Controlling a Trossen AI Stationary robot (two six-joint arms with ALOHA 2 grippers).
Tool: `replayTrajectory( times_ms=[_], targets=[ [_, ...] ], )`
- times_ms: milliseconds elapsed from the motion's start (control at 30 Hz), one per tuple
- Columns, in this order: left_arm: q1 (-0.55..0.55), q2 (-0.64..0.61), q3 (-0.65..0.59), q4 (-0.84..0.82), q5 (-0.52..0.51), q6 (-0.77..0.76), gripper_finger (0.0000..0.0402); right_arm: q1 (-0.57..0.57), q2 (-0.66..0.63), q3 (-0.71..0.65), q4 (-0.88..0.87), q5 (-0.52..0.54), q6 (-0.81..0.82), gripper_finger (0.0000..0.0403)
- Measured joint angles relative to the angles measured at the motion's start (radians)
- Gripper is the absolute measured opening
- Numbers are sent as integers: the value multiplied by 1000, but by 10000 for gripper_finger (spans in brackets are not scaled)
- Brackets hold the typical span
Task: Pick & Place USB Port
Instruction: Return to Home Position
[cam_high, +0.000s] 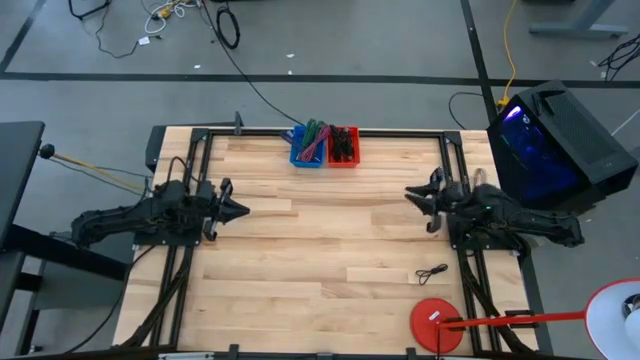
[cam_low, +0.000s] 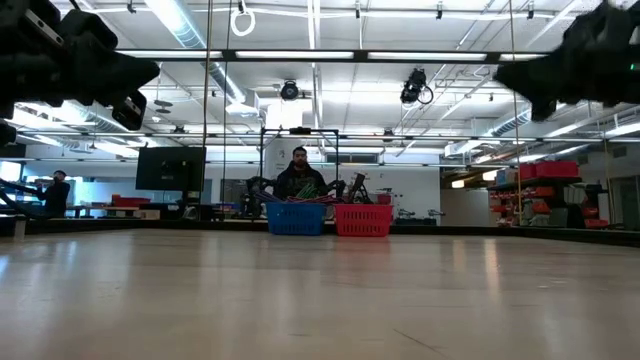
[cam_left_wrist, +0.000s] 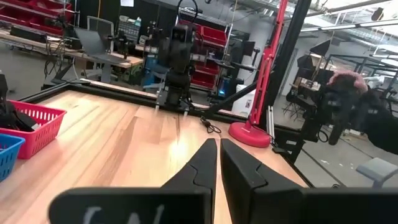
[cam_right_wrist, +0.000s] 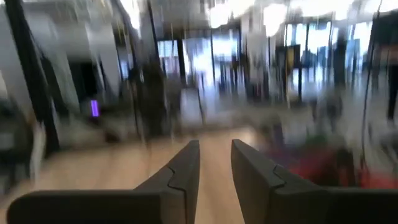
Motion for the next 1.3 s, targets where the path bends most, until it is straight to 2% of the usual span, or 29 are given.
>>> replayTrajectory(
  times_ms=[67,100,333,700,833,1000,1300],
  targets=[
    [0,0,0,-1,0,0,23,0,2,0,-141,-1,0,95],
    [0,0,0,-2,0,0,23,0,9,-1,-158,-10,-2,95],
    [0,7,0,-20,0,0,23,24,93,-7,-147,-63,1,95],
    [0,21,0,-27,-2,0,23,44,234,-7,-146,-64,0,95],
    [0,20,0,-17,0,0,23,45,232,-7,-95,-54,0,95],
    [0,20,-2,12,2,0,23,45,219,-6,98,-53,0,95],
    [0,20,-2,31,2,0,23,45,221,-7,45,-53,0,95]
  ],
)
